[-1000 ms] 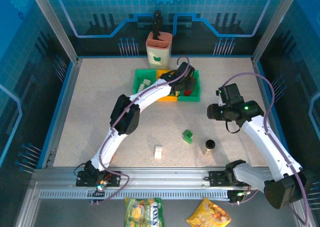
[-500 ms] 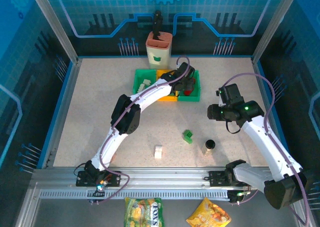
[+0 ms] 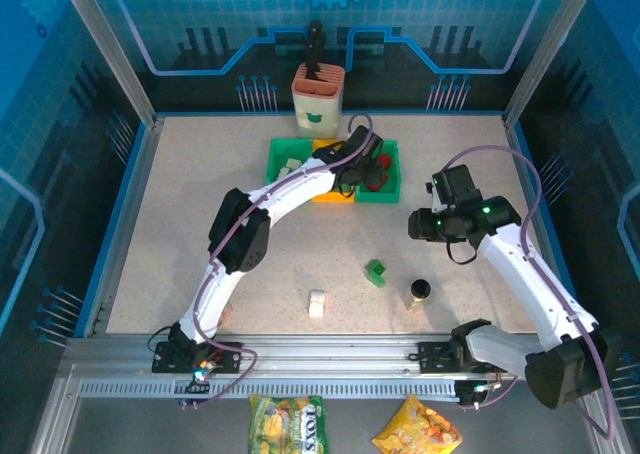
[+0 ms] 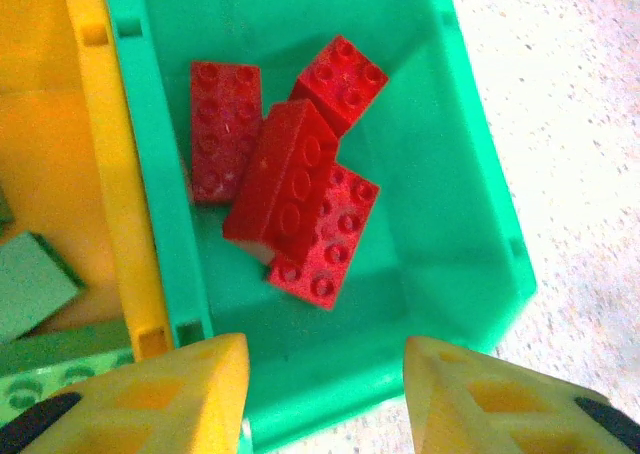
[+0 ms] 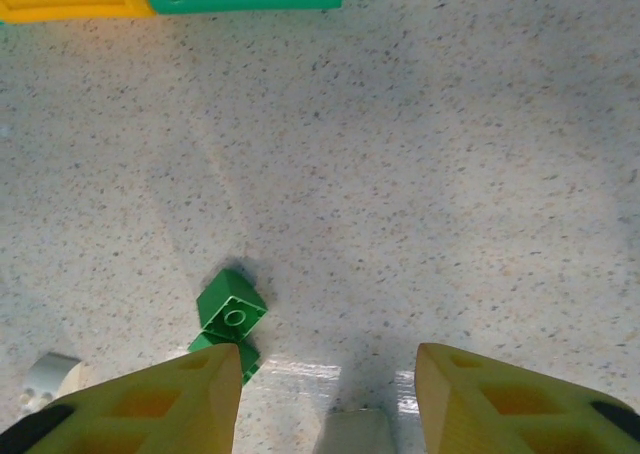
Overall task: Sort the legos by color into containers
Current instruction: Pick up the lego from the bottom-center of the table.
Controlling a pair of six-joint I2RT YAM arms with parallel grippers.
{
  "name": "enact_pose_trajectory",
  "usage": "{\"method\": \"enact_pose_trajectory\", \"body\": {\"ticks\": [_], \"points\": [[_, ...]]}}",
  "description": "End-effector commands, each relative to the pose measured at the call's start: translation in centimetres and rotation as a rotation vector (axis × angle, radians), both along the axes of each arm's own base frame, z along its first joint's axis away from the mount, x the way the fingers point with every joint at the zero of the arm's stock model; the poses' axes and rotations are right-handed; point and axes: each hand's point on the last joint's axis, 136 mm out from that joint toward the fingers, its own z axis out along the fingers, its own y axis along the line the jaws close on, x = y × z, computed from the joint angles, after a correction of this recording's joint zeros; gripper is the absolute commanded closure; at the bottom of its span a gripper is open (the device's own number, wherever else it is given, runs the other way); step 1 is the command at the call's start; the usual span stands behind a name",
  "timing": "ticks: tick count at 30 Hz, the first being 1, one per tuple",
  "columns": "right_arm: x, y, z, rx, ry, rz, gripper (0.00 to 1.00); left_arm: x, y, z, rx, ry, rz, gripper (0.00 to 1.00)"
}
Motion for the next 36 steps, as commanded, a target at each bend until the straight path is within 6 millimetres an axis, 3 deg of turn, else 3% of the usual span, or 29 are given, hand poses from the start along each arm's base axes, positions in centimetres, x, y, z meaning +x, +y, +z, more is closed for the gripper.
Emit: {"method": "enact_pose_trajectory", "body": {"ticks": [1, 7, 20, 29, 36], "points": [[0.2, 1.4, 0.4, 0.074, 0.017, 0.029, 0.50, -1.6, 0.2, 3.0, -0.043, -0.015, -0.064, 0.54], [0.0, 2.9, -0.8, 0.058, 0.064, 0.086, 0.49, -5.0, 1.5, 2.8, -0.049, 0.022, -0.120, 0.54], [-1.2, 7.3, -5.1, -0.025, 0.174, 0.305, 0.46, -11.4, 7.1, 1.3, 0.015, 0.083, -0.112, 0.52], [-1.9, 8.4, -8.9, -0.204, 0.300, 0.550, 0.45, -14.4, 10.4, 0.1, 0.041, 0.096, -0.060, 0.52], [-1.9, 9.4, -10.5, -0.270, 0.351, 0.635, 0.43, -15.7, 12.4, -0.7, 0.064, 0.098, -0.023, 0.51]]}}
